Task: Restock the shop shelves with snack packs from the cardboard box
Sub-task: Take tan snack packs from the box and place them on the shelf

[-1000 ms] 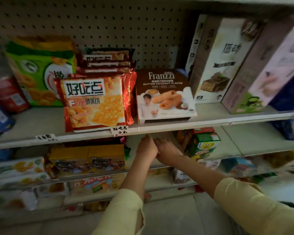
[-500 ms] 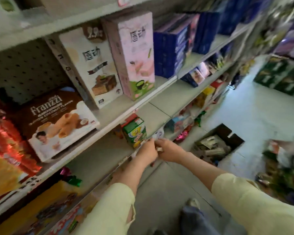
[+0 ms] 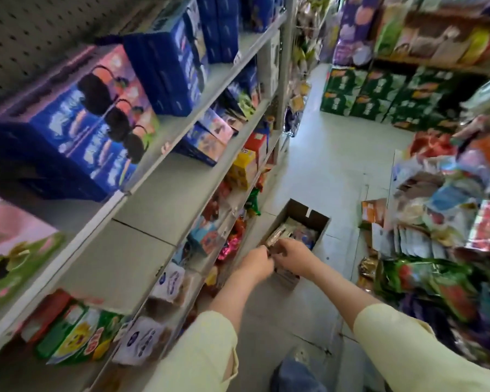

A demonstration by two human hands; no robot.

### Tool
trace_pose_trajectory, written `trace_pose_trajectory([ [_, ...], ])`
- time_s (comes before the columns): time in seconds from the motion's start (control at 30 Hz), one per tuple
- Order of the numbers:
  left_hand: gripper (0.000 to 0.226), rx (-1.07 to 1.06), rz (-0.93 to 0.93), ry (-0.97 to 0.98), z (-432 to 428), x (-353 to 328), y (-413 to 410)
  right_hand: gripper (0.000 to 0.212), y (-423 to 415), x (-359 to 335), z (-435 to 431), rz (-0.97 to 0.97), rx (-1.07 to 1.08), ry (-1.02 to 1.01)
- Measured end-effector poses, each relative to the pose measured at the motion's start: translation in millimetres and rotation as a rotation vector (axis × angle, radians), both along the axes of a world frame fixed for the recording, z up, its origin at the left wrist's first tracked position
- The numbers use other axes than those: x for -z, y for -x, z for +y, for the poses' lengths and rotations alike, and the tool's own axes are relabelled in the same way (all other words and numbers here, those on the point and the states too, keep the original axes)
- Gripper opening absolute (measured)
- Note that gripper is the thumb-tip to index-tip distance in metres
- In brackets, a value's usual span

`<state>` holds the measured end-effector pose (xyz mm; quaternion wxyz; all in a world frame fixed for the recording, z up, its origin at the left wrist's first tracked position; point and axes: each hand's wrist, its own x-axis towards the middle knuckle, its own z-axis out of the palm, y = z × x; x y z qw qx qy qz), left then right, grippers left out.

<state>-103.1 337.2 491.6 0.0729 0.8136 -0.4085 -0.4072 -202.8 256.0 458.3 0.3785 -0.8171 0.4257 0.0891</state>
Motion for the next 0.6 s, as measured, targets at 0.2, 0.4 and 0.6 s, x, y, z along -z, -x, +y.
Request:
trace_pose_trajectory([
  [0.2,0.039,0.007,-0.003,-0.043,-92.0,34.8,-5.3,0.012,7.3,32.1,-79.4,0.005,0.137,-0.050],
  [0.4,0.034,0.017,0.003,-0.115,-182.9,96.6,-27.2,0.040,-1.0,89.3,-158.5,0.026,0.322,-0.129],
  [0.6,0.028,0.054,0.019,-0.161,-260.0,189.4,-52.3,0.047,-17.7,172.1,-236.2,0.030,0.510,-0.198],
])
